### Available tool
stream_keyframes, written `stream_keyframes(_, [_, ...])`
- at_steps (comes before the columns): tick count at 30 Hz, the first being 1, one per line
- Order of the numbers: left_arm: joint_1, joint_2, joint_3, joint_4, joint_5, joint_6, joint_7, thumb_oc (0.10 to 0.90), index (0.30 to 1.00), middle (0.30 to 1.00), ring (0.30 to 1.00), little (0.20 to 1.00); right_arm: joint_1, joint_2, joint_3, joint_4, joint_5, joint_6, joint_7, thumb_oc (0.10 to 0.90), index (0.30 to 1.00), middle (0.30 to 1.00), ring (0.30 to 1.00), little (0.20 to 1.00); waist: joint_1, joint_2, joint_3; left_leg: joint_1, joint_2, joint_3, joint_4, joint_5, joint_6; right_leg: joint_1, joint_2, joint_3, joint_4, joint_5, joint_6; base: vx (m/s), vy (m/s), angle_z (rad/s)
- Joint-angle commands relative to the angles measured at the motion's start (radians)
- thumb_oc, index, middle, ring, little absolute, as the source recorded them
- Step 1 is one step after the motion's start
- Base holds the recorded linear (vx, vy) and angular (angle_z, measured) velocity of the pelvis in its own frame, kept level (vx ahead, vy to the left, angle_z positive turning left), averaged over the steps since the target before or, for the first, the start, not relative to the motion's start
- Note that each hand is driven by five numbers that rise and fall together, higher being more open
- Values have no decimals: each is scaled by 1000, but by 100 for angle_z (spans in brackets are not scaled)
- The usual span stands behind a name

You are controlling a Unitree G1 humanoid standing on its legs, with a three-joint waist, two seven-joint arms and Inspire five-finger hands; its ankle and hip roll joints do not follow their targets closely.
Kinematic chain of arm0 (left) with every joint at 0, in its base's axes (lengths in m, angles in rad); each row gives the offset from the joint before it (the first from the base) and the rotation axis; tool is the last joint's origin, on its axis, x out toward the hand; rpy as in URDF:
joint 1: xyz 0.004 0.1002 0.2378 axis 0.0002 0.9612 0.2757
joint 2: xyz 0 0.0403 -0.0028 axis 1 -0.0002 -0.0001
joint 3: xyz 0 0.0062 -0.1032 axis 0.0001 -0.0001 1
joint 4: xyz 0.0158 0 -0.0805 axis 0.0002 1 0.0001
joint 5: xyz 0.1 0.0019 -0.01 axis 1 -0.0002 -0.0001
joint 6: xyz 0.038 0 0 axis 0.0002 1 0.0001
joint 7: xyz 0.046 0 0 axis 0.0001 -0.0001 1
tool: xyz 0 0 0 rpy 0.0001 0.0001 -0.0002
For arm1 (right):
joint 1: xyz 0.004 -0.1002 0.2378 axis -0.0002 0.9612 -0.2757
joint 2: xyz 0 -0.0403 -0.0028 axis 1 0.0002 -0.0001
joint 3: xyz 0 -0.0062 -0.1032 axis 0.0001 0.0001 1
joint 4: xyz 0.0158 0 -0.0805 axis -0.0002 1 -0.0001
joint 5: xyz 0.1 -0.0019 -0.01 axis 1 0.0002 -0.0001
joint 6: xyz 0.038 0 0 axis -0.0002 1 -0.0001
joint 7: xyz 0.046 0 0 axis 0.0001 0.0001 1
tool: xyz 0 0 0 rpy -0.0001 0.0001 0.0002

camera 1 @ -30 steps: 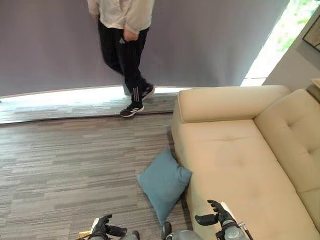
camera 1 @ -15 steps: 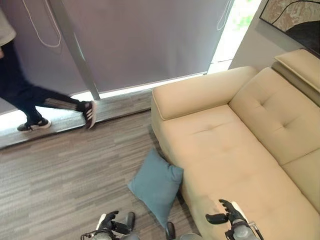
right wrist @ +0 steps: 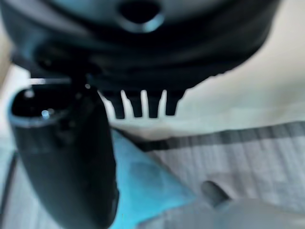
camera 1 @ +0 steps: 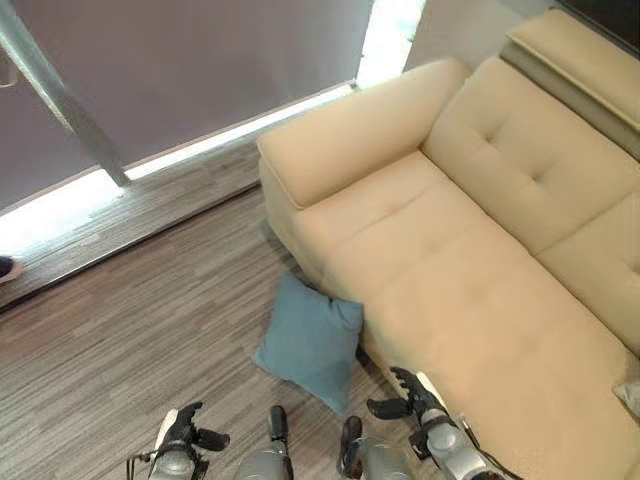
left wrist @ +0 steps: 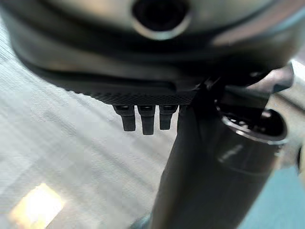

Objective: Pick up all the scattered cushions and arrange them neatly on the sofa.

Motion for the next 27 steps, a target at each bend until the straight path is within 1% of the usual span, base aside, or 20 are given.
stream_keyframes(1, [-14, -8, -10, -74, -36, -44, 28, 800, 900, 900, 900, 900, -50, -49, 6, -26, 36, -25, -44, 800, 900, 900, 900, 900, 16, -34, -18, -100, -19, -61, 82, -128, -33, 0, 35, 55, -95, -12, 31, -152, -14, 10])
stream_keyframes(2, [-20, -15, -16, -87, -54, -45, 21, 800, 900, 900, 900, 900, -61, -42, 5, -21, 48, -19, -43, 800, 900, 900, 900, 900, 16, -28, -11, -122, -19, -58, 78, -124, -35, -11, 34, 51, -107, -11, 28, -151, -30, -6])
stream_keyframes(4, [-39, -25, -40, -96, -46, -49, 23, 800, 900, 900, 900, 900, -86, -37, 6, -6, 54, -14, -54, 800, 900, 900, 900, 900, 11, -12, 7, -166, -19, -56, 94, -113, -36, -50, 35, 70, -105, -4, 25, -110, -7, -13])
stream_keyframes(6, [-58, -31, -69, -108, -46, -56, 22, 800, 900, 900, 900, 900, -120, -31, 16, 16, 58, -12, -62, 800, 900, 900, 900, 900, 12, 6, 34, -210, -19, -55, 110, -107, -34, -103, 27, 80, -85, 1, 18, -99, -4, -4])
stream_keyframes(8, [-77, -34, -88, -126, -62, -63, 18, 800, 900, 900, 900, 900, -168, -26, 40, 62, 51, -1, -70, 800, 900, 900, 900, 900, 21, 27, 65, -259, -21, -61, 121, -96, -33, -164, 22, 83, -60, 2, 11, -70, -36, -7])
stream_keyframes(9, [-95, -34, -100, -130, -81, -67, 19, 800, 900, 900, 900, 900, -214, -19, 53, 97, 50, 10, -76, 800, 900, 900, 900, 900, 29, 42, 83, -288, -25, -75, 128, -106, -42, -200, 19, 88, -42, -17, 16, -87, -36, -2])
stream_keyframes(10, [-97, -33, -100, -130, -81, -67, 19, 800, 900, 900, 900, 900, -216, -19, 52, 98, 50, 10, -77, 800, 900, 900, 900, 900, 29, 42, 85, -303, -25, -69, 129, -83, -35, -212, 17, 81, -47, 5, 9, -11, -47, 3])
stream_keyframes(11, [-106, -35, -108, -132, -96, -69, 18, 800, 900, 900, 900, 900, -242, -17, 61, 114, 51, 14, -81, 800, 900, 900, 900, 900, 33, 51, 94, -309, -28, -78, 128, -101, -42, -230, 16, 88, -31, -14, 17, -62, -26, 5])
stream_keyframes(13, [-129, -31, -117, -137, -123, -77, 28, 800, 900, 900, 900, 900, -287, -15, 71, 137, 51, 24, -93, 800, 900, 900, 900, 900, 35, 65, 113, -355, -31, -79, 130, -89, -44, -288, 9, 89, -18, -4, 19, -45, -36, 4])
stream_keyframes(14, [-129, -31, -117, -137, -123, -77, 28, 800, 900, 900, 900, 900, -287, -15, 71, 137, 51, 24, -93, 800, 900, 900, 900, 900, 35, 65, 112, -355, -31, -79, 130, -89, -44, -289, 9, 89, -18, -4, 19, -109, -35, 4])
stream_keyframes(15, [-153, -25, -121, -157, -153, -89, 39, 800, 900, 900, 900, 900, -332, -18, 76, 146, 54, 25, -111, 800, 900, 900, 900, 900, 37, 76, 137, -412, -30, -77, 135, -77, -45, -361, 2, 96, 3, 9, 23, -101, -36, 4])
stream_keyframes(18, [-199, -4, -113, -187, -199, -102, 58, 800, 900, 900, 900, 900, -407, -37, 64, 150, 79, 32, -135, 800, 900, 900, 900, 900, 36, 95, 167, -505, -31, -76, 149, -61, -46, -468, -7, 101, 39, 12, 25, -105, -38, 11])
stream_keyframes(20, [-225, 7, -116, -221, -219, -112, 68, 800, 900, 900, 900, 900, -451, -48, 47, 140, 96, 31, -156, 800, 900, 900, 900, 900, 35, 105, 190, -564, -29, -68, 162, -57, -48, -524, -14, 109, 59, 8, 25, -88, -9, 17])
stream_keyframes(22, [-251, 20, -114, -266, -240, -122, 82, 800, 900, 900, 900, 900, -503, -69, 31, 125, 114, 32, -180, 800, 900, 900, 900, 900, 32, 114, 211, -632, -28, -69, 195, -61, -44, -605, -23, 116, 115, 3, 28, -78, -16, 11])
stream_keyframes(25, [-280, 45, -103, -339, -272, -141, 104, 800, 900, 900, 900, 900, -578, -99, 9, 97, 149, 27, -210, 800, 900, 900, 900, 900, 30, 119, 223, -749, -21, -68, 269, -81, -38, -721, -38, 128, 187, -6, 26, -32, -18, 14])
stream_keyframes(26, [-291, 59, -93, -383, -293, -148, 112, 800, 900, 900, 900, 900, -619, -120, -7, 85, 173, 25, -224, 800, 900, 900, 900, 900, 28, 117, 223, -826, -13, -69, 319, -94, -33, -793, -47, 133, 230, -12, 25, -1, -15, 14])
stream_keyframes(27, [-292, 59, -93, -384, -293, -148, 112, 800, 900, 900, 900, 900, -621, -121, -7, 85, 173, 25, -224, 800, 900, 900, 900, 900, 28, 116, 223, -830, -13, -68, 323, -95, -33, -797, -48, 134, 234, -13, 25, 10, -17, 14])
